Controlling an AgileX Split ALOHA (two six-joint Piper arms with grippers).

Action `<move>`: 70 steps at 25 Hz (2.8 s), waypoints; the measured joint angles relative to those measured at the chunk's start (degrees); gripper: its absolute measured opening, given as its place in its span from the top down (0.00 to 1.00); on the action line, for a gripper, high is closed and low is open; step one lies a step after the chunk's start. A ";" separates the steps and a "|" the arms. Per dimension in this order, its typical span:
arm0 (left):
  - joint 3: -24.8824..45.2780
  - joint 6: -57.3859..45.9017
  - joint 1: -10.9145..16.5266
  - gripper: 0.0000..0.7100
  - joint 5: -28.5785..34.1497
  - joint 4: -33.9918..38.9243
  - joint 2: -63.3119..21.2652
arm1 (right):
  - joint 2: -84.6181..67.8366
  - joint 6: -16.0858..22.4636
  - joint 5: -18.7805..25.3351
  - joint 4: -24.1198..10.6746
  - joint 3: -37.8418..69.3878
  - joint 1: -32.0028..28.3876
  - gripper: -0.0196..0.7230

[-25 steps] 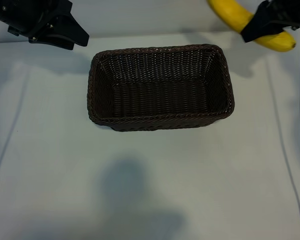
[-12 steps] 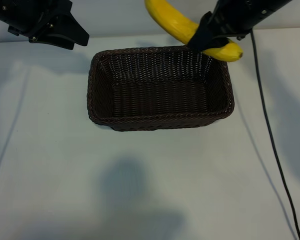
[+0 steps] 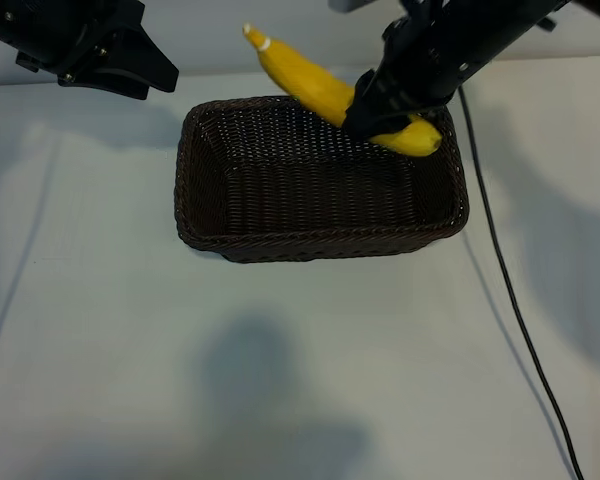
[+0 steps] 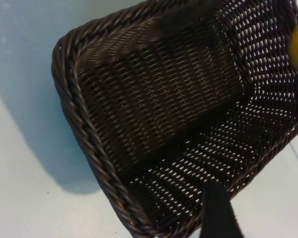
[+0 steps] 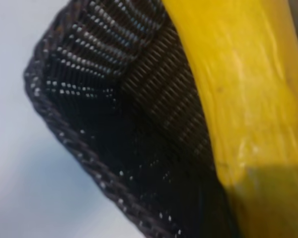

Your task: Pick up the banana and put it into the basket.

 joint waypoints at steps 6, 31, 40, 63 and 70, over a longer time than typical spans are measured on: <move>0.00 -0.04 0.00 0.36 0.00 -0.01 0.00 | 1.79 0.13 -1.01 -0.18 0.00 0.00 0.37; 0.00 -0.04 0.00 0.36 0.00 -0.88 0.00 | 1.79 0.21 -0.80 -0.18 0.00 0.00 0.33; 0.00 -0.04 0.00 0.36 0.00 -0.94 0.00 | 1.79 1.16 -0.80 -0.18 0.00 0.00 0.24; 0.00 -0.12 0.00 0.36 0.00 -1.10 0.00 | -10.57 -1.43 2.69 -2.56 0.00 0.00 0.27; 0.00 -0.12 0.00 0.36 0.00 -1.10 0.00 | -13.30 -4.36 7.47 -3.88 0.00 -2.50 0.27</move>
